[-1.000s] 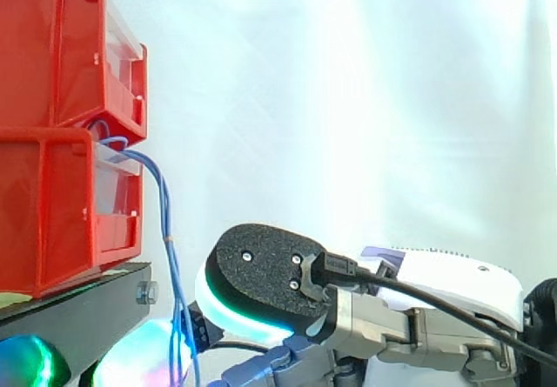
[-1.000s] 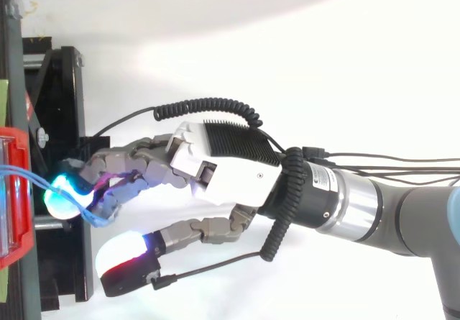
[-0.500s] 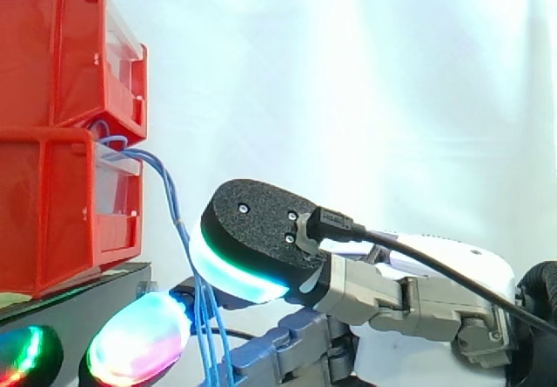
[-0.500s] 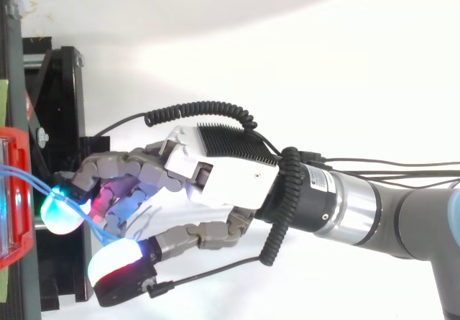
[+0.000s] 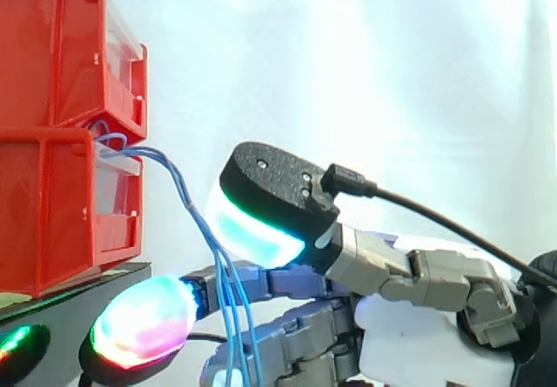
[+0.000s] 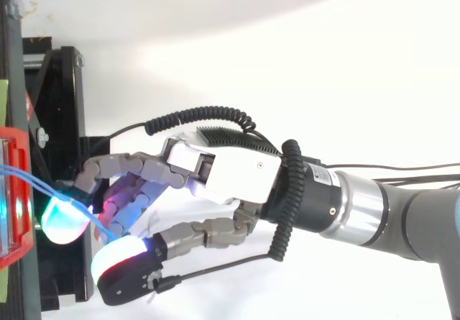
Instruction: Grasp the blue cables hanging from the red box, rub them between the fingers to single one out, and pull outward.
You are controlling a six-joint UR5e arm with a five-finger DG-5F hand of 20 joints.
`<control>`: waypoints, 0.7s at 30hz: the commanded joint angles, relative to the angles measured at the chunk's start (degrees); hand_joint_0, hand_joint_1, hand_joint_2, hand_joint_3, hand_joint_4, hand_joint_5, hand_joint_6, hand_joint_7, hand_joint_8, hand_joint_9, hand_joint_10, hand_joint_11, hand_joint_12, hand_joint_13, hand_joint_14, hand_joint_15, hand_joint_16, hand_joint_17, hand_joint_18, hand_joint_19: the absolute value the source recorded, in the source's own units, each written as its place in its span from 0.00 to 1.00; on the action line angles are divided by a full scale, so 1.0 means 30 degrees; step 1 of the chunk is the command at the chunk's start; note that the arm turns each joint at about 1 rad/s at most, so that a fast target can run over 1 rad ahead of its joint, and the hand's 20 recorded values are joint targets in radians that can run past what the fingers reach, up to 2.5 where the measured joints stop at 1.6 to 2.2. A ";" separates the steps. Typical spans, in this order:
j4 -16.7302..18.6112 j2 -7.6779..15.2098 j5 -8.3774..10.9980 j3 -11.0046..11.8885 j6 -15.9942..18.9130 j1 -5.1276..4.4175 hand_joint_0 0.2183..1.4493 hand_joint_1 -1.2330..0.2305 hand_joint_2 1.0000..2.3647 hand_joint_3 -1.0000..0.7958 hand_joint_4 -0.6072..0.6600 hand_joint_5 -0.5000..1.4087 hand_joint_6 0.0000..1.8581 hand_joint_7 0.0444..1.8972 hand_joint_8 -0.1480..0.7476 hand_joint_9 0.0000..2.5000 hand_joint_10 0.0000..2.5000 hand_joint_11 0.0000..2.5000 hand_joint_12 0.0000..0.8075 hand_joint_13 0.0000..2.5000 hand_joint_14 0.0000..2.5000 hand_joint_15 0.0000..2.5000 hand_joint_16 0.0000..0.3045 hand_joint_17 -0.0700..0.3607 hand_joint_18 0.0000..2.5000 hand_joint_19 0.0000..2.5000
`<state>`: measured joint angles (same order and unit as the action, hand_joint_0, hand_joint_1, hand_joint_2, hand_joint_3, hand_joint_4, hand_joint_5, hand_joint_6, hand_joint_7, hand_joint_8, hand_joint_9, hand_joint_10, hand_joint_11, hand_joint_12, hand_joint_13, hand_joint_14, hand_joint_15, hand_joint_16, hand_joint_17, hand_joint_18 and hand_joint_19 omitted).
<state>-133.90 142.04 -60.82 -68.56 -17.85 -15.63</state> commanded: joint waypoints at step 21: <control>-0.5348 -0.2171 -0.1112 0.0031 0.3460 0.0024 0.29 0.46 0.00 0.32 0.69 0.21 0.27 0.59 0.44 0.44 0.01 0.30 0.42 0.36 0.01 0.25 0.14 0.39 0.27 0.20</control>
<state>-148.84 136.19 -64.31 -68.54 -8.65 -15.48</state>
